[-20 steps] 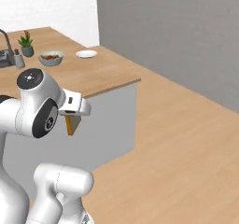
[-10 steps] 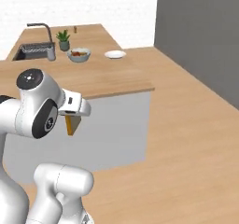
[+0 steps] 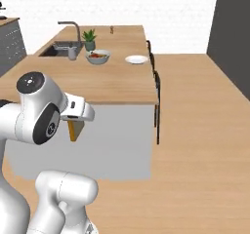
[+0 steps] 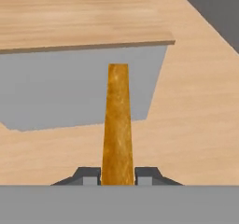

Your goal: Start the toaster. Once the lever pops up, take the bread to the plate on the dining counter.

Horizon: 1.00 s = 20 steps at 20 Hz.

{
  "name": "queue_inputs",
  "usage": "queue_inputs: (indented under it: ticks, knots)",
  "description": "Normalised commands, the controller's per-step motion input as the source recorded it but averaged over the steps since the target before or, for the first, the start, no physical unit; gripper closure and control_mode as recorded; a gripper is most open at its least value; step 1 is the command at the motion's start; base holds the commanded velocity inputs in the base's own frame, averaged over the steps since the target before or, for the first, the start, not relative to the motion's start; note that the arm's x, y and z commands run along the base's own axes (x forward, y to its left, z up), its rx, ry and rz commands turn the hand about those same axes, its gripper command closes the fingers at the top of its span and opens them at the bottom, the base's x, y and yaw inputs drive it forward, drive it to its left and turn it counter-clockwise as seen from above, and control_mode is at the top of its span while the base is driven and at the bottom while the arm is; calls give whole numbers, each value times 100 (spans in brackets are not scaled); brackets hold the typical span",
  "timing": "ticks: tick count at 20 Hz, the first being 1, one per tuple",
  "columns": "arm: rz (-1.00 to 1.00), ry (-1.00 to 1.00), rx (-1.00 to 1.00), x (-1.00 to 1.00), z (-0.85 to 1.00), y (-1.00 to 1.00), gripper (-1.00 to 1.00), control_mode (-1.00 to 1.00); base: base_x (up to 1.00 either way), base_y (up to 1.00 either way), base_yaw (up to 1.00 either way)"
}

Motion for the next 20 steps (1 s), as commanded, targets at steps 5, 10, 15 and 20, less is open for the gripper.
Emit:
queue_inputs:
  ticks: [5,10,15,20]
  knots:
    - [0,0,0,0,0,0,100,100,47,-100,47]
    - [0,0,0,0,0,0,100,100,48,-100,48]
    - [0,0,0,0,0,0,100,100,39,-100,38]
    - [0,0,0,0,0,0,100,100,53,-100,40]
